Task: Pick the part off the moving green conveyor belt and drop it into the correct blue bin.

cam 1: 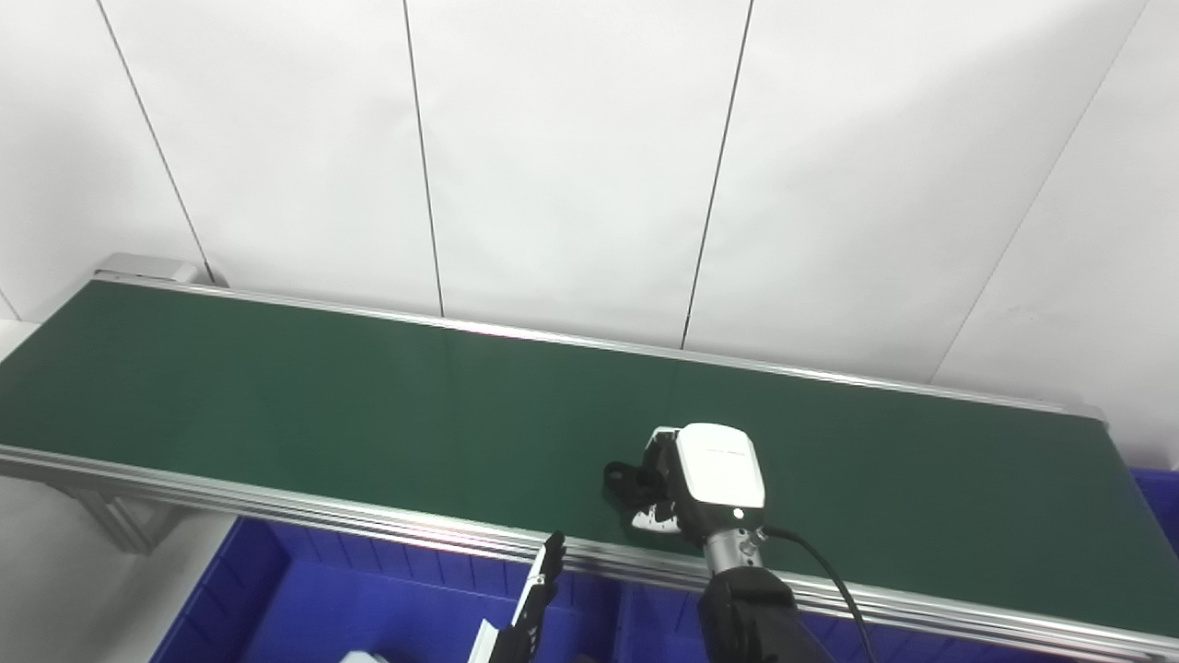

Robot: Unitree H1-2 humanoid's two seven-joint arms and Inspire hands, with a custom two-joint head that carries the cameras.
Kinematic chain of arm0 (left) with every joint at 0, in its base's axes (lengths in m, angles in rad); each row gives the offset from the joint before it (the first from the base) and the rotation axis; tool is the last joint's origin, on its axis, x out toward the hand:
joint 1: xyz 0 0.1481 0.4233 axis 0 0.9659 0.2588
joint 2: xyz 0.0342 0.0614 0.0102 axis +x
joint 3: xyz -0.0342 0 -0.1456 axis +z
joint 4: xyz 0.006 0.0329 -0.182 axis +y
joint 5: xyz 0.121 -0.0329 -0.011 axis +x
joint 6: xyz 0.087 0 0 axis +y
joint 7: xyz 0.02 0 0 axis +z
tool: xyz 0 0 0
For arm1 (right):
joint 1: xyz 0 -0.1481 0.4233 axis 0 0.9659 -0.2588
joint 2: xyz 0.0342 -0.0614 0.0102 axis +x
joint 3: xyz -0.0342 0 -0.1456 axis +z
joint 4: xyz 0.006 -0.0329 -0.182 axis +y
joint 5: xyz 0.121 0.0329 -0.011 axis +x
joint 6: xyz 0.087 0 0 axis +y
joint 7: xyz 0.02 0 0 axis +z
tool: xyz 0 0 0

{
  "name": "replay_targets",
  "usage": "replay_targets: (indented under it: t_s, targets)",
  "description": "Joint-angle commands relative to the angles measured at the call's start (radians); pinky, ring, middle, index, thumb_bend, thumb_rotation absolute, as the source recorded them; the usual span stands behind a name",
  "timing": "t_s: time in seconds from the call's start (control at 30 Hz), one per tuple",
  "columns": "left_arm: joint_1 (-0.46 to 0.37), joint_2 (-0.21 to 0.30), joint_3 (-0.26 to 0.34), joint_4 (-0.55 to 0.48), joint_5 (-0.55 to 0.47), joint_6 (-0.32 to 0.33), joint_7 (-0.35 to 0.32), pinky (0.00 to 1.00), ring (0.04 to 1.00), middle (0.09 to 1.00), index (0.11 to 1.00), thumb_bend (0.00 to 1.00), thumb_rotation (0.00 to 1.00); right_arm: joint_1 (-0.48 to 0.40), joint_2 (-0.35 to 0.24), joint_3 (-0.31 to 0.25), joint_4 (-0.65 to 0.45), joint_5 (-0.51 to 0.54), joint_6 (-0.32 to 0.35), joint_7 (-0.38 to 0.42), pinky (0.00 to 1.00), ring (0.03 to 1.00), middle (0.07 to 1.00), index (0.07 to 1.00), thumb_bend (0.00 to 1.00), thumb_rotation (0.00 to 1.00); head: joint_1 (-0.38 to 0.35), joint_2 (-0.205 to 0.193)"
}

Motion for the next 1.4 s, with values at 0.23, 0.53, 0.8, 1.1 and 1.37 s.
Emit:
replay_targets:
  t_s: [0.23, 0.53, 0.8, 1.1, 1.37]
  targets:
    - [-0.005, -0.065, -0.022, -0.017, -0.013, -0.037, -0.01, 0.99, 0.998, 1.0, 1.0, 0.73, 0.9, 0.012, -0.005, -0.044, -0.122, 0.056, -0.043, -0.002, 0.12, 0.173, 0.277, 0.489, 0.51, 0.14, -0.024, -0.004]
    - [-0.017, -0.046, -0.008, -0.008, -0.022, -0.044, -0.013, 0.99, 0.995, 1.0, 1.0, 0.72, 0.91, 0.056, -0.094, -0.047, -0.438, 0.04, -0.031, 0.103, 0.1, 0.157, 0.256, 0.488, 0.51, 0.14, -0.075, -0.001]
    - [-0.021, -0.021, 0.014, -0.02, -0.03, -0.037, -0.032, 0.97, 0.995, 1.0, 1.0, 0.74, 0.94, 0.151, -0.198, -0.059, -0.722, -0.009, -0.022, 0.218, 0.11, 0.166, 0.264, 0.488, 0.51, 0.14, -0.158, 0.02]
    - [-0.024, 0.029, 0.059, -0.076, -0.066, 0.045, -0.097, 0.98, 0.998, 1.0, 1.0, 0.82, 0.98, 0.329, -0.274, -0.072, -0.916, -0.042, -0.027, 0.331, 0.13, 0.194, 0.3, 0.487, 0.51, 0.14, -0.3, 0.098]
    - [-0.034, 0.054, 0.082, -0.14, -0.071, 0.104, -0.126, 0.98, 0.977, 1.0, 1.0, 0.8, 1.0, 0.497, -0.312, -0.053, -0.981, -0.07, -0.029, 0.433, 0.2, 0.269, 0.381, 0.489, 0.51, 0.14, -0.343, 0.153]
